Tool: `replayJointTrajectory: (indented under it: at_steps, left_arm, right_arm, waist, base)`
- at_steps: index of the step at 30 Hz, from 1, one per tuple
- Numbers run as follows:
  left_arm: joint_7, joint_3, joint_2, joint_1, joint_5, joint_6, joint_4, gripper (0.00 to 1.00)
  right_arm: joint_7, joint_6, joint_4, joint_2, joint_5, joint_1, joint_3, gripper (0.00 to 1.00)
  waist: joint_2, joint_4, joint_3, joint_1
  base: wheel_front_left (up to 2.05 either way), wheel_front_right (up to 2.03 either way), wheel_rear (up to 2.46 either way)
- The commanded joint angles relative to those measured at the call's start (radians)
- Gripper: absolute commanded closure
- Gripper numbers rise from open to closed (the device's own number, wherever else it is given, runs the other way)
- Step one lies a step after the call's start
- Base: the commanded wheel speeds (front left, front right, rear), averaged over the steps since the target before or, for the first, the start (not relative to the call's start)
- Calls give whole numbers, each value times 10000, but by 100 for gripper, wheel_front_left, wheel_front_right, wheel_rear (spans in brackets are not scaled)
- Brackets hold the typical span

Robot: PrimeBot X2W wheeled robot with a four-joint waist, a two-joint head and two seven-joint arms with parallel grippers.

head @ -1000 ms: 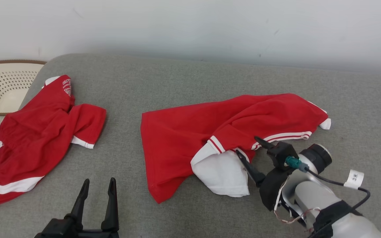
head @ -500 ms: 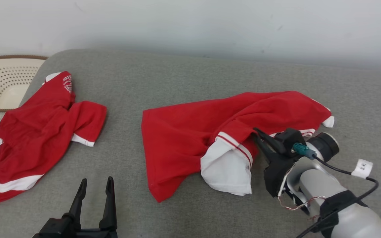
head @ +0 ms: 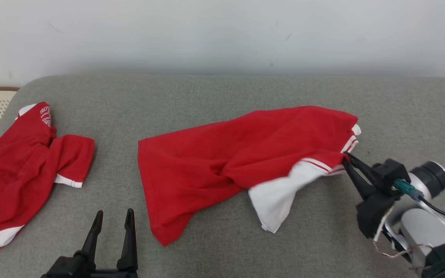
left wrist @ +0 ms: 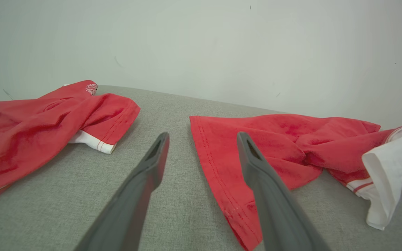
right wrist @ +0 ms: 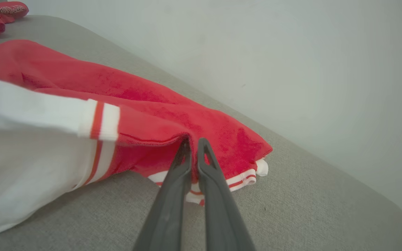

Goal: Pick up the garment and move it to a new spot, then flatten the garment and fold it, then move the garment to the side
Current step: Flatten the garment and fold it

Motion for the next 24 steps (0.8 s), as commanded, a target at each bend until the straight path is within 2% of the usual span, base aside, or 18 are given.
replayJointTrajectory:
  at_steps: [1, 6, 7, 8, 16, 24]
  left_arm:
    - [-29, 16, 5, 137, 41, 10, 33, 0]
    - [-29, -4, 5, 172, 40, -12, 69, 0]
    - [-29, 2, 5, 173, 43, -22, 75, 0]
    - [-29, 7, 5, 169, 47, -32, 79, 0]
    - [-29, 139, 3, 210, 101, -26, 72, 0]
    - [-29, 160, 6, 268, 129, -41, 31, 0]
  right_arm:
    - [-30, -4, -23, -122, 31, 179, 3, 100]
    - [-30, -4, -29, -631, 314, 501, 52, 100]
    - [-30, -4, -25, -663, 364, 554, 27, 55]
    - [-30, -4, -27, -673, 444, 604, -13, 0]
    - [-30, -4, 32, -884, 404, 950, -458, 0]
    - [38, -4, 156, -744, 320, 1643, -1566, 0]
  waist:
    - [0, -56, -41, 0]
    - [0, -68, -96, 0]
    - [0, -61, -102, 0]
    - [0, -54, -105, 0]
    - [0, -180, -108, 0]
    - [0, -472, -203, 0]
  base:
    - [0, 0, 0]
    - [0, 0, 0]
    - [0, 0, 0]
    - [0, 0, 0]
    - [0, 0, 0]
    - [0, 0, 0]
